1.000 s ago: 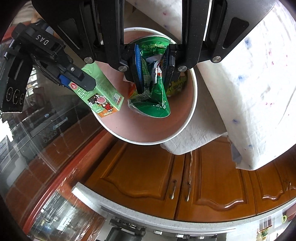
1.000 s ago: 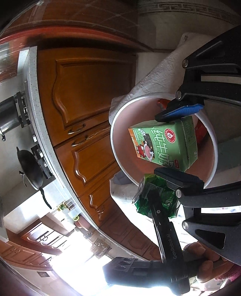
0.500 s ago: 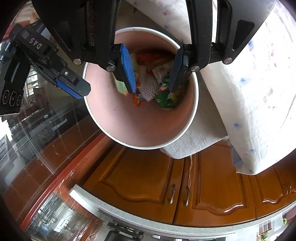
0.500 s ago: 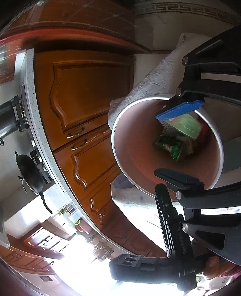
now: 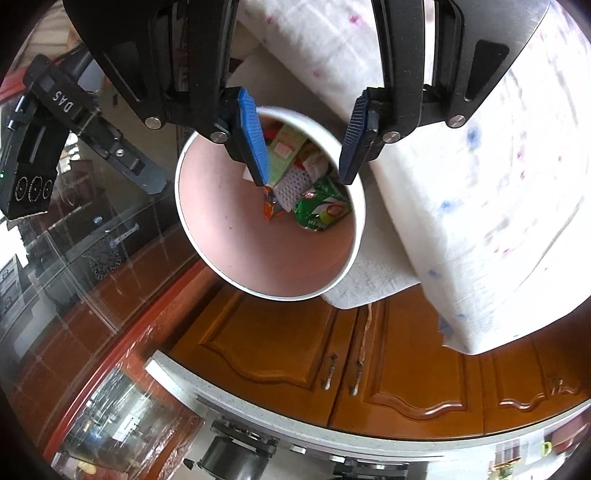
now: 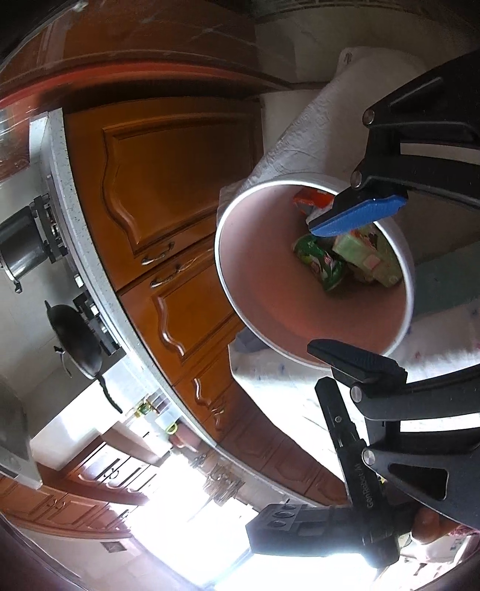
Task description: Collect trash
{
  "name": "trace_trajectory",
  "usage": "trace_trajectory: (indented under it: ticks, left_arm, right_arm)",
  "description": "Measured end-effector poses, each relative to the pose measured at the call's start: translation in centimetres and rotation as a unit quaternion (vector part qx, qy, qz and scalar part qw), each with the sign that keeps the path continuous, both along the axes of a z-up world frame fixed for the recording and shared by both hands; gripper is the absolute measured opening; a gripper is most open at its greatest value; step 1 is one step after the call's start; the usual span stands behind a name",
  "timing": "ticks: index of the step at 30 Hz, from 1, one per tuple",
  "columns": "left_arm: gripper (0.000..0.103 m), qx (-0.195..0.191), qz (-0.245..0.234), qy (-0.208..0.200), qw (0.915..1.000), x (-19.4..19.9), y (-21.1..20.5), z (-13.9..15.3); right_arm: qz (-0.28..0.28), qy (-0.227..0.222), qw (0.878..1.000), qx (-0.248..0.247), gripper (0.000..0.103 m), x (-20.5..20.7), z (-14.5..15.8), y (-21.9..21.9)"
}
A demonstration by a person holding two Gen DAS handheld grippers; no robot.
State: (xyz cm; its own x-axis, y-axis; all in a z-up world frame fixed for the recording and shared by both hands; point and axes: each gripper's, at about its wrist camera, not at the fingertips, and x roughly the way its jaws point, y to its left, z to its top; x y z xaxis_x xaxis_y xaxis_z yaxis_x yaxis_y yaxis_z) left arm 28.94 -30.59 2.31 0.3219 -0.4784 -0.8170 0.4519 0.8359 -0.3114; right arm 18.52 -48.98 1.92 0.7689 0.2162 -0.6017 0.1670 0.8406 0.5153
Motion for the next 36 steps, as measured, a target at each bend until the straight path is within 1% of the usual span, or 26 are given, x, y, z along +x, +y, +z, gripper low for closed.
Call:
trace_trajectory:
  ticks: [7, 11, 17, 22, 24, 25, 27, 29, 30, 31, 32, 33, 34, 35, 36]
  left_arm:
    - [0.043, -0.010, 0.023, -0.012, 0.9996, -2.3, 2.8, 0.2]
    - [0.047, -0.017, 0.034, -0.015, 0.9992, -3.6, 4.6, 0.1]
    - [0.047, -0.025, 0.048, -0.013, 0.9984, -5.4, 7.2, -0.4]
    - [0.047, -0.027, 0.056, -0.017, 0.9979, -7.0, 8.7, -0.8]
    - [0.053, -0.028, 0.060, -0.019, 0.9976, -7.6, 9.3, -0.9]
    - [0.057, -0.031, 0.062, -0.021, 0.9973, -8.0, 9.8, -0.9]
    - [0.060, -0.035, 0.065, -0.027, 0.9969, -8.7, 10.8, -0.9]
    - [0.067, -0.037, 0.072, -0.034, 0.9961, -9.5, 11.8, -0.8]
    - [0.068, -0.042, 0.078, -0.040, 0.9953, -10.1, 12.4, -0.7]
    - [0.070, -0.044, 0.080, -0.044, 0.9948, -10.4, 12.7, -0.7]
    - [0.074, -0.046, 0.085, -0.052, 0.9940, -10.9, 13.3, -0.5]
    - [0.077, -0.048, 0.092, -0.066, 0.9924, -11.6, 13.9, -0.3]
    - [0.083, -0.050, 0.097, -0.076, 0.9911, -12.1, 14.3, -0.2]
    - [0.089, -0.052, 0.108, -0.096, 0.9882, -13.0, 15.0, 0.1]
    - [0.093, -0.054, 0.116, -0.112, 0.9854, -13.7, 15.6, 0.3]
  right_arm:
    - [0.003, -0.024, 1.000, 0.008, 0.062, -1.9, 0.6, 1.8]
    - [0.008, -0.029, 1.000, 0.011, 0.062, -3.0, 0.5, 3.1]
    - [0.015, -0.031, 0.999, 0.012, 0.066, -4.6, 0.4, 5.1]
    - [0.017, -0.035, 0.999, 0.012, 0.066, -5.8, 0.2, 6.6]
    - [0.014, -0.037, 0.999, 0.006, 0.068, -6.4, 0.0, 7.2]
    - [0.013, -0.037, 0.999, 0.004, 0.071, -6.5, -0.1, 7.5]
    - [0.010, -0.038, 0.999, 0.002, 0.072, -7.2, -0.3, 8.0]
    - [0.006, -0.040, 0.999, -0.003, 0.072, -7.8, -0.5, 8.6]
    - [0.002, -0.041, 0.999, -0.009, 0.072, -8.0, -0.6, 8.9]
    - [-0.004, -0.045, 0.999, -0.019, 0.076, -8.6, -0.7, 9.4]
    - [-0.008, -0.051, 0.998, -0.026, 0.078, -9.0, -0.7, 9.7]
    - [-0.015, -0.061, 0.997, -0.040, 0.082, -9.6, -0.5, 10.2]
    - [-0.020, -0.072, 0.996, -0.057, 0.087, -10.1, -0.3, 10.6]
    - [-0.026, -0.083, 0.994, -0.072, 0.090, -10.7, -0.1, 11.0]
    - [-0.035, -0.102, 0.990, -0.095, 0.095, -11.6, 0.2, 11.7]
